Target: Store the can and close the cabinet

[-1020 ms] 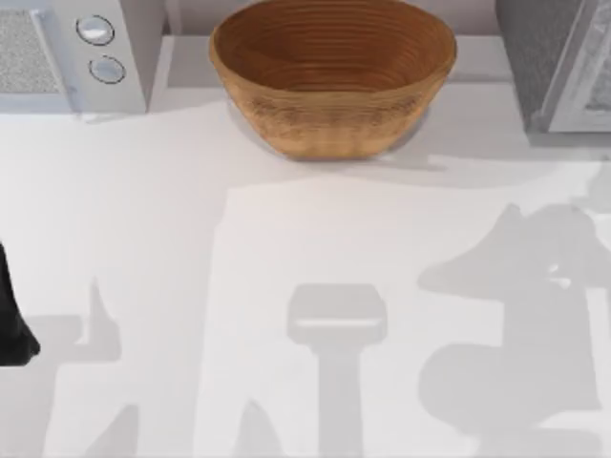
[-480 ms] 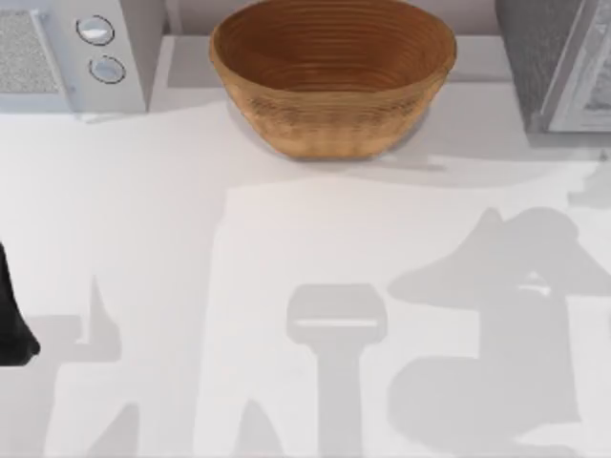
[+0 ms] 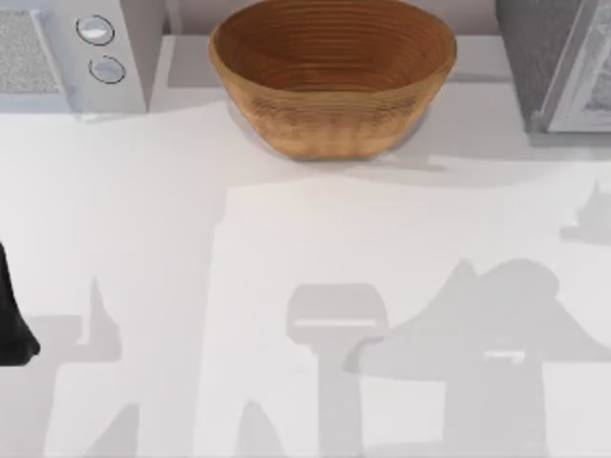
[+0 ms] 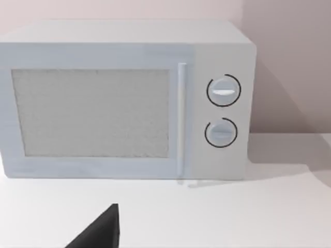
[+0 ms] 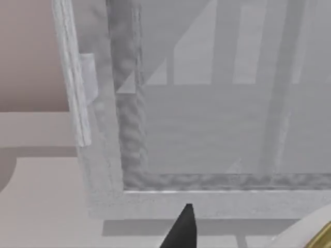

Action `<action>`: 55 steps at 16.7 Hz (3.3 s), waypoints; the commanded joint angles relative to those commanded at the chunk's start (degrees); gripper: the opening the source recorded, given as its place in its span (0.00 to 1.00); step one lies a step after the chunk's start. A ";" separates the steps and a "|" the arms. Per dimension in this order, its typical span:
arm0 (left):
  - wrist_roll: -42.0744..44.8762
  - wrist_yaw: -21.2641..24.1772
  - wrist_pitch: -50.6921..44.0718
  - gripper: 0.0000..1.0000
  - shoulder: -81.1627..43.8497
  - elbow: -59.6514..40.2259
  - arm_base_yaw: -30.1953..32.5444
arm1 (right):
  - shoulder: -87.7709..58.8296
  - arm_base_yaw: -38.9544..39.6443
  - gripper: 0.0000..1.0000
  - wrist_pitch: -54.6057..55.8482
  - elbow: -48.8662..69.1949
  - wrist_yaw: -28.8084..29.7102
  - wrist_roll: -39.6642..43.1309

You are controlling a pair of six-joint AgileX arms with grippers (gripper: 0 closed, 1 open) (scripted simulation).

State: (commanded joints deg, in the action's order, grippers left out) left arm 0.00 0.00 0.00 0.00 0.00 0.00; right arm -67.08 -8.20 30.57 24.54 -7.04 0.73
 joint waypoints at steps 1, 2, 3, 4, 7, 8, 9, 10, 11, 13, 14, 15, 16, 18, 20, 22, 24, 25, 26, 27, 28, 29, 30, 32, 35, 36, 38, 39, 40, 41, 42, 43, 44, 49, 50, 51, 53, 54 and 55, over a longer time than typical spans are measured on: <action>0.00 0.00 0.00 1.00 0.00 0.00 0.00 | 5.02 0.52 0.00 -1.91 -1.56 0.47 -0.05; 0.00 0.00 0.00 1.00 0.00 0.00 0.00 | 10.46 1.04 0.00 -3.90 -3.15 0.94 -0.11; 0.00 0.00 0.00 1.00 0.00 0.00 0.00 | 16.27 1.55 0.00 -5.98 -4.78 1.39 -0.15; 0.00 0.00 0.00 1.00 0.00 0.00 0.00 | 22.30 2.06 0.00 -8.13 -6.41 1.84 -0.20; 0.00 0.00 0.00 1.00 0.00 0.00 0.00 | 40.13 3.70 0.00 -14.62 -11.55 3.31 -0.38; 0.00 0.00 0.00 1.00 0.00 0.00 0.00 | 45.47 4.28 0.00 -16.87 -13.34 3.81 -0.43; 0.00 0.00 0.00 1.00 0.00 0.00 0.00 | 50.26 4.89 0.00 -19.18 -15.14 4.32 -0.48; 0.00 0.00 0.00 1.00 0.00 0.00 0.00 | 54.48 5.51 0.00 -21.46 -16.96 4.85 -0.54; 0.00 0.00 0.00 1.00 0.00 0.00 0.00 | 58.06 6.12 0.00 -23.65 -18.72 5.35 -0.59; 0.00 0.00 0.00 1.00 0.00 0.00 0.00 | 63.44 7.24 0.00 -27.47 -21.90 6.27 -0.67; 0.00 0.00 0.00 1.00 0.00 0.00 0.00 | 65.24 7.69 0.00 -28.95 -23.17 6.64 -0.71; 0.00 0.00 0.00 1.00 0.00 0.00 0.00 | 66.44 8.03 0.00 -30.01 -24.07 6.90 -0.73; 0.00 0.00 0.00 1.00 0.00 0.00 0.00 | 67.04 8.19 0.00 -30.54 -24.51 7.04 -0.73; 0.00 0.00 0.00 1.00 0.00 0.00 0.00 | 67.08 8.20 0.00 -30.58 -24.54 7.04 -0.73; 0.00 0.00 0.00 1.00 0.00 0.00 0.00 | 66.82 8.01 0.00 -30.47 -24.44 6.94 -0.83; 0.00 0.00 0.00 1.00 0.00 0.00 0.00 | 66.27 8.07 0.00 -30.63 -23.84 7.06 -0.84; 0.00 0.00 0.00 1.00 0.00 0.00 0.00 | 63.47 8.40 0.00 -31.45 -20.83 7.57 -0.90; 0.00 0.00 0.00 1.00 0.00 0.00 0.00 | 61.31 8.69 0.00 -32.11 -18.42 7.93 -0.95; 0.00 0.00 0.00 1.00 0.00 0.00 0.00 | 58.71 9.05 0.00 -32.92 -15.40 8.33 -1.01; 0.00 0.00 0.00 1.00 0.00 0.00 0.00 | 55.75 9.48 0.00 -33.87 -11.80 8.77 -1.07; 0.00 0.00 0.00 1.00 0.00 0.00 0.00 | 52.48 9.96 0.00 -34.93 -7.70 9.24 -1.14; 0.00 0.00 0.00 1.00 0.00 0.00 0.00 | 48.95 10.48 0.00 -36.07 -3.15 9.74 -1.21; 0.00 0.00 0.00 1.00 0.00 0.00 0.00 | 45.22 11.03 0.00 -37.27 1.77 10.26 -1.28; 0.00 0.00 0.00 1.00 0.00 0.00 0.00 | 37.38 12.18 0.00 -39.81 12.43 11.36 -1.40; 0.00 0.00 0.00 1.00 0.00 0.00 0.00 | 25.37 13.89 0.00 -43.70 29.25 13.10 -1.55; 0.00 0.00 0.00 1.00 0.00 0.00 0.00 | 21.42 14.44 0.00 -44.96 34.80 13.69 -1.59; 0.00 0.00 0.00 1.00 0.00 0.00 0.00 | 13.87 15.48 0.00 -47.39 45.41 14.82 -1.64; 0.00 0.00 0.00 1.00 0.00 0.00 0.00 | 10.33 15.97 0.00 -48.53 50.33 15.35 -1.67; 0.00 0.00 0.00 1.00 0.00 0.00 0.00 | 7.00 16.43 0.00 -49.60 54.92 15.86 -1.68; 0.00 0.00 0.00 1.00 0.00 0.00 0.00 | 3.88 16.87 0.00 -50.61 59.13 16.34 -1.70; 0.00 0.00 0.00 1.00 0.00 0.00 0.00 | 1.01 17.27 0.00 -51.52 62.93 16.78 -1.71; 0.00 0.00 0.00 1.00 0.00 0.00 0.00 | -1.57 17.63 0.00 -52.34 66.29 17.17 -1.72; 0.00 0.00 0.00 1.00 0.00 0.00 0.00 | -3.83 17.95 0.00 -53.05 69.16 17.52 -1.73; 0.00 0.00 0.00 1.00 0.00 0.00 0.00 | -9.06 18.71 0.00 -54.67 75.47 18.33 -1.74; 0.00 0.00 0.00 1.00 0.00 0.00 0.00 | -9.06 18.71 0.00 -54.67 75.47 18.33 -1.74; 0.00 0.00 0.00 1.00 0.00 0.00 0.00 | -9.06 18.71 0.00 -54.67 75.47 18.33 -1.74; 0.00 0.00 0.00 1.00 0.00 0.00 0.00 | -8.90 18.47 0.00 -54.58 75.22 18.27 -1.85; 0.00 0.00 0.00 1.00 0.00 0.00 0.00 | -9.00 18.46 0.00 -54.61 75.34 18.27 -1.84; 0.00 0.00 0.00 1.00 0.00 0.00 0.00 | -9.59 18.39 0.00 -54.79 76.00 18.25 -1.84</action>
State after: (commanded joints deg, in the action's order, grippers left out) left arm 0.00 0.00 0.00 0.00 0.00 0.00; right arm -76.67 10.18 -24.21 100.54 11.20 -1.10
